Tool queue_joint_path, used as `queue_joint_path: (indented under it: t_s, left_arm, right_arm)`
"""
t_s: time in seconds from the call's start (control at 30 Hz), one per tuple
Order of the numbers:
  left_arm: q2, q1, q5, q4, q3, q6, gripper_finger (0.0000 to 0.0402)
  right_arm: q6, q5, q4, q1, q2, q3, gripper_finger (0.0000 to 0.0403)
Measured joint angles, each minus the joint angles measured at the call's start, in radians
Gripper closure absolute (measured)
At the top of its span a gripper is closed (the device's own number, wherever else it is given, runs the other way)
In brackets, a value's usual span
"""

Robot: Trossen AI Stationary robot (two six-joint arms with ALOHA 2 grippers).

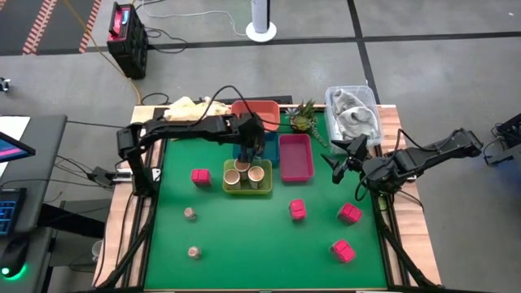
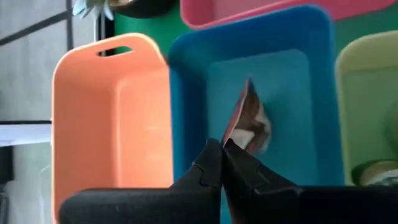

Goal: Sort spices by type
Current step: Put the brown seasoning pack into the blue bin, then put the left red seasoning can into the orange bin

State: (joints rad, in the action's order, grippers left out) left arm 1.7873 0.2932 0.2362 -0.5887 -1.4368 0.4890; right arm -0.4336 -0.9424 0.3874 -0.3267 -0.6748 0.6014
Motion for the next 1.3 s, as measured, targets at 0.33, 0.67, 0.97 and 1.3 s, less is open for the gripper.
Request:
queue_joint_path:
  t_s: [0.33, 0.67, 0.97, 1.3]
  left_arm:
    - [-0.001, -0.011, -0.032, -0.028, 0.0, -0.05, 0.0289]
    - [-0.076, -0.049, -0.004, -0.276, -0.207, -0.049, 0.0193]
    - [-0.188, -0.288, -0.102, -0.786, -0.233, -0.401, 0.0191]
    - [-0.301, -0.412, 0.06, -0.706, 0.107, -0.528, 0.019]
  right_arm:
    - [-0.003, 0.0, -0.006, 0.0, 0.0, 0.0, 0.0076]
    - [-0.003, 0.001, -0.006, 0.0, 0.0, 0.0, 0.0076]
    - [-0.002, 0.001, -0.001, 0.0, 0.0, 0.0, 0.0076]
    - [-0.003, 0.002, -0.055, -0.03, 0.0, 0.0, 0.0076]
